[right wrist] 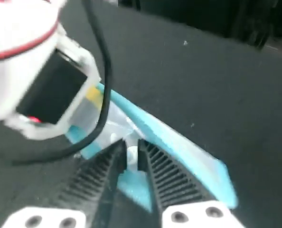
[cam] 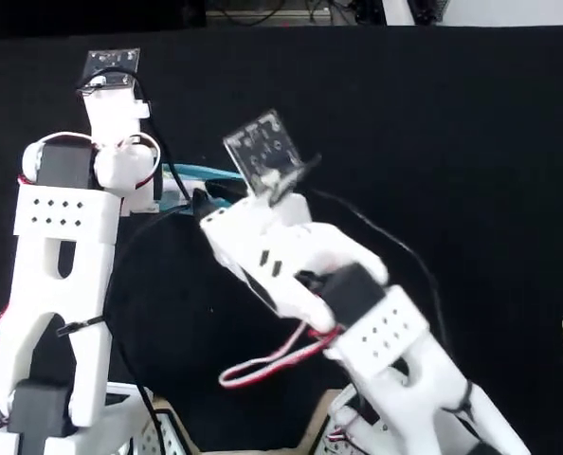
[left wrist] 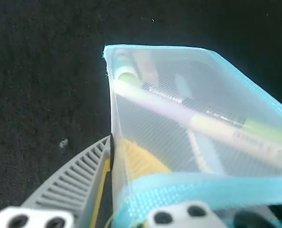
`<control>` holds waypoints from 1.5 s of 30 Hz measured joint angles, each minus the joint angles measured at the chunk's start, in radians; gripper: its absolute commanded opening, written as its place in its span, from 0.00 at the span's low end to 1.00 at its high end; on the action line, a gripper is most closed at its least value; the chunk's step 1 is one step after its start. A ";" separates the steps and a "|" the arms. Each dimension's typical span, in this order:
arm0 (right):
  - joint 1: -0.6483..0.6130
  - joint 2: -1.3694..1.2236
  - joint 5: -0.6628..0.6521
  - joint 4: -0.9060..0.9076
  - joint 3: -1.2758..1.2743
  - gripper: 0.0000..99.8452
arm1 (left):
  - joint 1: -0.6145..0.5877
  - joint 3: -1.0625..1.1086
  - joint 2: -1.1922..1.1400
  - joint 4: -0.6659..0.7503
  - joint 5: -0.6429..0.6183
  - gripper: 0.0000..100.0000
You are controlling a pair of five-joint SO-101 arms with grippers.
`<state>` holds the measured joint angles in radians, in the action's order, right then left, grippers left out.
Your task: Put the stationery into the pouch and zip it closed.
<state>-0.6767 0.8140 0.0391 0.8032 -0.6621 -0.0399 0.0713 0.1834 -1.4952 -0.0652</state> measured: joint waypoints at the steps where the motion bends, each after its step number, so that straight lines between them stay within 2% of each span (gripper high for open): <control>1: 0.000 0.029 -0.003 0.037 0.023 0.08 | 0.000 0.000 0.000 0.002 0.000 0.03; 4: 0.006 0.135 -0.069 0.160 0.135 0.12 | 0.000 0.000 0.000 0.002 0.000 0.03; 9: 0.084 0.308 -0.167 0.367 0.299 0.12 | 0.000 0.005 0.000 0.005 0.000 0.03; 12: 0.181 0.304 -0.173 0.446 0.269 0.14 | 0.000 0.005 0.000 0.005 0.000 0.03; 16: 0.249 0.307 -0.172 0.442 0.104 0.18 | 0.000 0.005 0.000 0.009 0.000 0.03; 24: 0.262 0.531 -0.170 0.239 -0.310 0.19 | -0.009 0.034 0.002 0.057 0.000 0.03; 33: 0.262 0.686 -0.170 -0.279 -0.833 0.19 | -0.011 0.034 0.002 0.057 0.000 0.03; 38: 0.278 0.697 -0.170 -0.440 -0.939 0.19 | -0.011 0.034 0.002 0.057 0.000 0.03; 45: 0.278 0.697 -0.170 -0.463 -0.948 0.19 | -0.011 0.034 0.002 0.057 0.000 0.03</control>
<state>-0.3989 1.5106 -0.1312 0.3399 -1.6103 -0.0506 0.1051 0.1849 -1.4385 -0.0652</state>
